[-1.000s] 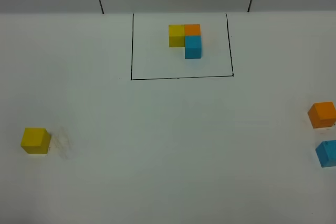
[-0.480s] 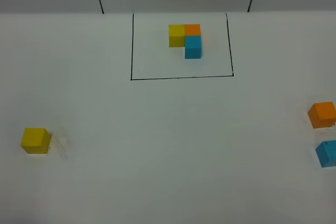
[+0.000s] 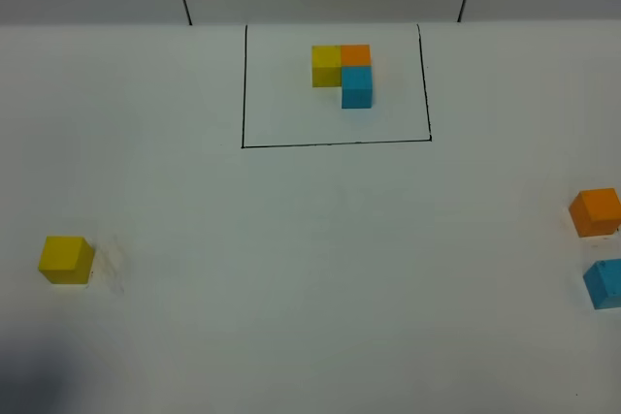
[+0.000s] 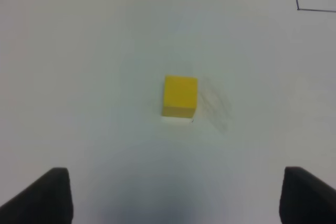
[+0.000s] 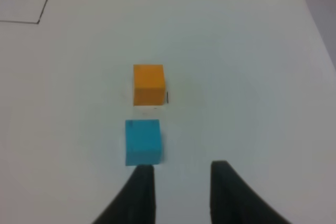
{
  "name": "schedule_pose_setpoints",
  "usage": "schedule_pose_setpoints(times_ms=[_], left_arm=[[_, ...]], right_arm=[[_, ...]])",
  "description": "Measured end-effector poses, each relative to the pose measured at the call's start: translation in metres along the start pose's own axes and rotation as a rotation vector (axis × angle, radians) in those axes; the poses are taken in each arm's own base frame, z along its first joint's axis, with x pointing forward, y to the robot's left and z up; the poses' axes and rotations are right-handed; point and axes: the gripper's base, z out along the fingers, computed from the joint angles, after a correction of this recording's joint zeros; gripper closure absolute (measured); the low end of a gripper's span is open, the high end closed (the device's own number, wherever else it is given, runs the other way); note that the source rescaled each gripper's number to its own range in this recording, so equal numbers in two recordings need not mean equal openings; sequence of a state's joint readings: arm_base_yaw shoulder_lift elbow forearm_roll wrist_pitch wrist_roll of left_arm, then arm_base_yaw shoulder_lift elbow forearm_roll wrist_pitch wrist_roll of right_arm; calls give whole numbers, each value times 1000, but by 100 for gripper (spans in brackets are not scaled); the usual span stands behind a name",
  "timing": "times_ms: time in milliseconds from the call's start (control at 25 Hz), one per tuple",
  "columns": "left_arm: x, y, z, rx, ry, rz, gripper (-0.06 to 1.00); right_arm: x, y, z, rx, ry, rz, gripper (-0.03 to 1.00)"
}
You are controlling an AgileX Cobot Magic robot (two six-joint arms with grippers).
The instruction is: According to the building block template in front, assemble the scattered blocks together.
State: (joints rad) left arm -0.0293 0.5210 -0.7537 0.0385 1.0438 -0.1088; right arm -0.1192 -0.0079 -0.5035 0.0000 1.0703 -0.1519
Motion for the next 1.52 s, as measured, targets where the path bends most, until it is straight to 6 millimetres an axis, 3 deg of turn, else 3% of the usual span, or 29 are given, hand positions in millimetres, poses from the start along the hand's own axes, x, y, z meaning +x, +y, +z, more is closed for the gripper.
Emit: schedule_pose_setpoints(times_ms=[240, 480, 760, 1000, 1520], left_arm=[[-54, -7, 49, -15, 180, 15, 27], [-72, -11, 112, -24, 318, 33, 27], [-71, -13, 174, -32, 463, 44, 27], [-63, -15, 215, -33, 553, 42, 27], [-43, -16, 273, -27, 638, 33, 27]], right_arm=[[0, 0, 0, 0, 0, 0, 97], [0, 0, 0, 0, 0, 0, 97], [0, 0, 0, 0, 0, 0, 97], [0, 0, 0, 0, 0, 0, 97], [0, 0, 0, 0, 0, 0, 97]])
